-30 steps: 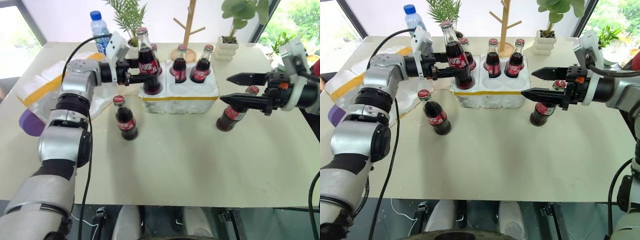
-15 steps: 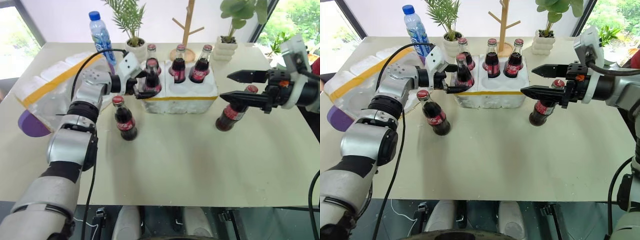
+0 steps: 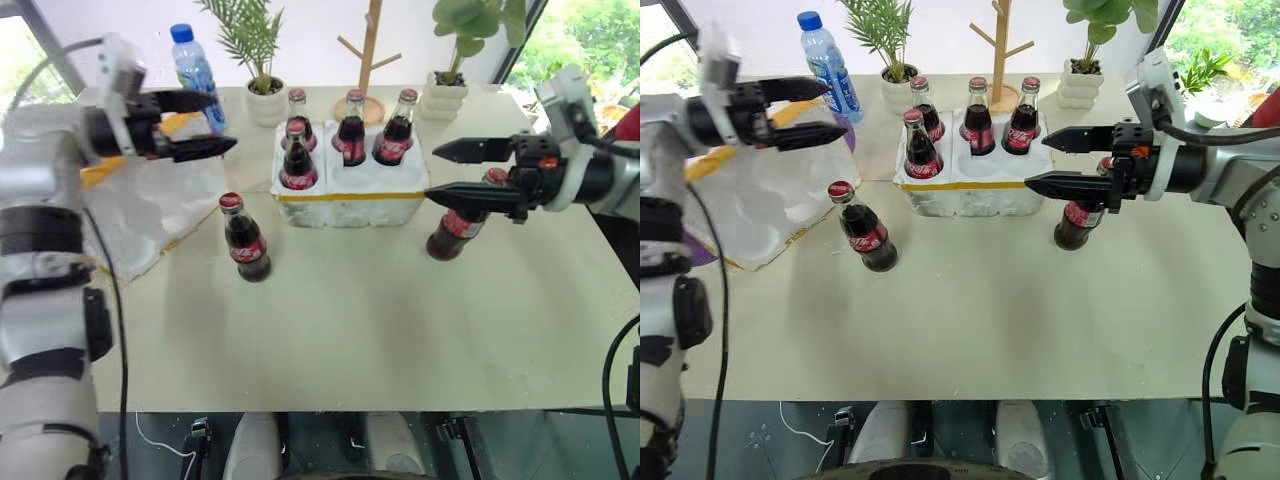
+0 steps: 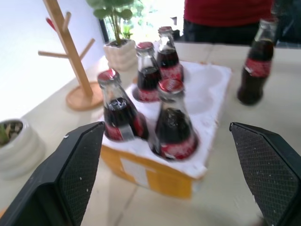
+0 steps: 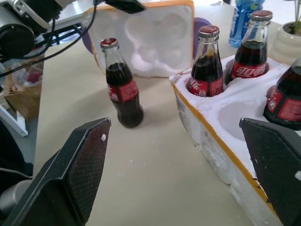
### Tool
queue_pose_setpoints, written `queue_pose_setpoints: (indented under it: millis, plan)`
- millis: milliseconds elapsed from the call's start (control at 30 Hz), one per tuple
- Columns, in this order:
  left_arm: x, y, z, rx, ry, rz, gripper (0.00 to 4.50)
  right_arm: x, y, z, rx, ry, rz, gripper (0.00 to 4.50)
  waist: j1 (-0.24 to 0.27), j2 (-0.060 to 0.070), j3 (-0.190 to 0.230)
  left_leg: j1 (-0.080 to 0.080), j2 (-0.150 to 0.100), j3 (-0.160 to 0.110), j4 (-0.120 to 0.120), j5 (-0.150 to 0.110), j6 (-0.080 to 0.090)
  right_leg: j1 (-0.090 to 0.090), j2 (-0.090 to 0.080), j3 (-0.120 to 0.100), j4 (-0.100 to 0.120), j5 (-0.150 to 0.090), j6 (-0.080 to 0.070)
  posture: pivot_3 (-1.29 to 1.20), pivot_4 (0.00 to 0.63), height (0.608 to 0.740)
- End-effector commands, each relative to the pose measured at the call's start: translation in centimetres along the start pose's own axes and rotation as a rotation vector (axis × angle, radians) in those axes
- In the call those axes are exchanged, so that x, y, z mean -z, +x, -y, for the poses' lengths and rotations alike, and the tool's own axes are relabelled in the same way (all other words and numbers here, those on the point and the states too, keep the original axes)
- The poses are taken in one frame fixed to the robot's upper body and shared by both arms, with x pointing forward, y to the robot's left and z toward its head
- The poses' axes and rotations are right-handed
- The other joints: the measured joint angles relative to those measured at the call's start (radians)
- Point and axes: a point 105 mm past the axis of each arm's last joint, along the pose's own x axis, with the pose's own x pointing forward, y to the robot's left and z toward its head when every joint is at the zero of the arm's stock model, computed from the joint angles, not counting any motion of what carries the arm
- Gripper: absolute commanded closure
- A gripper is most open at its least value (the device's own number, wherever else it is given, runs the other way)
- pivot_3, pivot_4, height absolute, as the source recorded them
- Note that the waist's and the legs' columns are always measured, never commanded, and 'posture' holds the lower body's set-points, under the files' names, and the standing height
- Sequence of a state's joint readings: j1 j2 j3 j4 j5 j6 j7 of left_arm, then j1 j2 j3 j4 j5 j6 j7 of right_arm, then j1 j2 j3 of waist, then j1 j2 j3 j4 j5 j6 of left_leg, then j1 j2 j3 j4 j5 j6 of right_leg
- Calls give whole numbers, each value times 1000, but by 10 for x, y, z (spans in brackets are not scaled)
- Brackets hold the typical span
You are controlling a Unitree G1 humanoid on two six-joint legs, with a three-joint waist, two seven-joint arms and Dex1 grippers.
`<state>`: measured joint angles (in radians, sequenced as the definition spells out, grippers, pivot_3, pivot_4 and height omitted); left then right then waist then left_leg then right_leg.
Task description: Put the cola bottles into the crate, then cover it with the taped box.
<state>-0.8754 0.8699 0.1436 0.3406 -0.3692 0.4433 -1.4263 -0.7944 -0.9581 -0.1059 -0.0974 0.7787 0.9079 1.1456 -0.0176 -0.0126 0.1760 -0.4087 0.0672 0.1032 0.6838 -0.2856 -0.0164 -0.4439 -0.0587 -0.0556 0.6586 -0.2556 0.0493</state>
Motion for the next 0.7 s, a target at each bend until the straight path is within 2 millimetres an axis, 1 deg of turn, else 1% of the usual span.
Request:
queue_pose_setpoints:
  millis: [33,133,233,333,533,700]
  plan:
    - [3,-16,35,74,21,-67,59,-10,-2,-3,-25,-48,9,0,0,0,0,1,0,0,0,0,0,0,0,1,2,0,0,0,150,740]
    - [23,-24,55,57,5,-127,59,-13,-1,-3,-46,-52,8,0,8,0,0,1,0,0,0,-1,1,0,-1,1,3,0,0,0,150,740]
    - [36,-21,68,32,8,-146,59,-14,0,-2,-50,-53,7,0,12,0,0,1,-1,0,1,-1,1,1,-3,0,3,0,0,0,150,740]
    - [48,-11,72,-10,14,-141,59,-15,1,-1,-54,-52,6,0,13,0,0,1,-1,0,1,-1,1,1,-3,0,3,0,0,0,150,740]
    - [65,13,79,-25,-12,-107,59,-17,1,-7,-78,-45,2,0,8,0,0,1,-1,0,1,-1,1,1,-2,0,3,0,0,0,150,740]
    - [76,31,73,-78,-20,-80,59,-18,0,-13,-99,-49,1,0,8,0,0,1,-1,0,1,-1,1,1,-2,0,3,0,0,0,150,740]
